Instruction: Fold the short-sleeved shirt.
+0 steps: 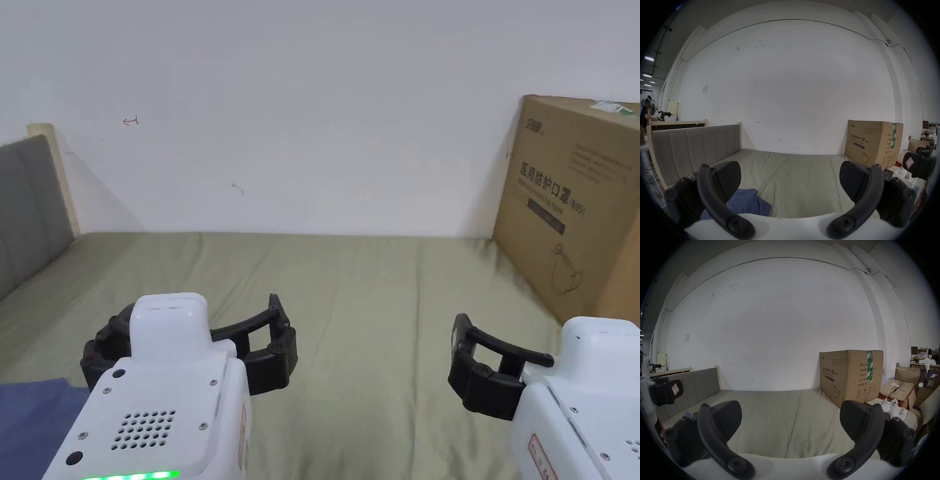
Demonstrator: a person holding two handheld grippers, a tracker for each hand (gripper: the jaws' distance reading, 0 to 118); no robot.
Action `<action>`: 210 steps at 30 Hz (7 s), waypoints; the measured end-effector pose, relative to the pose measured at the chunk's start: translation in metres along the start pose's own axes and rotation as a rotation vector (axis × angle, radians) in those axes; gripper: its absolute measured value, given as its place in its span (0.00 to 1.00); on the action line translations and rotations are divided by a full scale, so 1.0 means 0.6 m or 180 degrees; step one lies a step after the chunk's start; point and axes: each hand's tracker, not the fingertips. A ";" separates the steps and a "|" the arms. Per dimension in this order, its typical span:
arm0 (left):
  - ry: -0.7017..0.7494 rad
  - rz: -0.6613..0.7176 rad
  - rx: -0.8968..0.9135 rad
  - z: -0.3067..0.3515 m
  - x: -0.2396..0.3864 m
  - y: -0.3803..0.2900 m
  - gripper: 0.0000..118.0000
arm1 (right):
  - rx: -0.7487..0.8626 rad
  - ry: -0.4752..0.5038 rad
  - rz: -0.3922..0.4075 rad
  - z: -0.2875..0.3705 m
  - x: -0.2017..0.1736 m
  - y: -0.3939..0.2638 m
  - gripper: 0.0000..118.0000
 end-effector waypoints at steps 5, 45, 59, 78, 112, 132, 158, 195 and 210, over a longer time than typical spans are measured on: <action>-0.0058 -0.0084 -0.0043 0.000 0.001 -0.004 1.00 | -0.0014 -0.0010 -0.0013 0.000 0.001 -0.004 1.00; 0.0276 -0.0973 -0.0059 -0.033 0.031 0.031 1.00 | -0.0107 -0.0080 -0.2416 -0.031 0.162 -0.009 1.00; 0.0225 -0.0055 -0.0060 -0.006 -0.011 -0.002 1.00 | 0.0009 -0.0214 0.0018 -0.014 0.019 -0.028 1.00; -0.0137 -0.0275 -0.0015 -0.005 0.026 0.007 0.99 | 0.0192 -0.0018 0.0271 0.012 0.012 0.009 1.00; 0.1314 -0.0240 -0.0889 0.037 -0.261 -0.010 0.00 | -0.0650 0.1004 -0.0003 -0.058 -0.164 -0.041 0.00; 0.0632 0.1078 -0.3724 -0.246 -0.549 -0.215 0.17 | -0.1331 0.1286 0.0430 -0.089 -0.172 -0.095 0.00; 0.0932 0.0616 -0.2985 -0.244 -0.535 -0.398 0.57 | -0.2030 0.1748 0.0659 -0.118 -0.186 -0.161 0.00; -0.1940 -0.0078 -0.2282 -0.271 0.114 0.055 0.01 | -0.1167 0.0638 0.0139 0.033 0.109 -0.030 0.00; -0.1654 0.0987 -0.4055 -0.325 0.157 -0.258 0.88 | -0.1622 0.0414 -0.0095 0.008 0.163 -0.112 0.00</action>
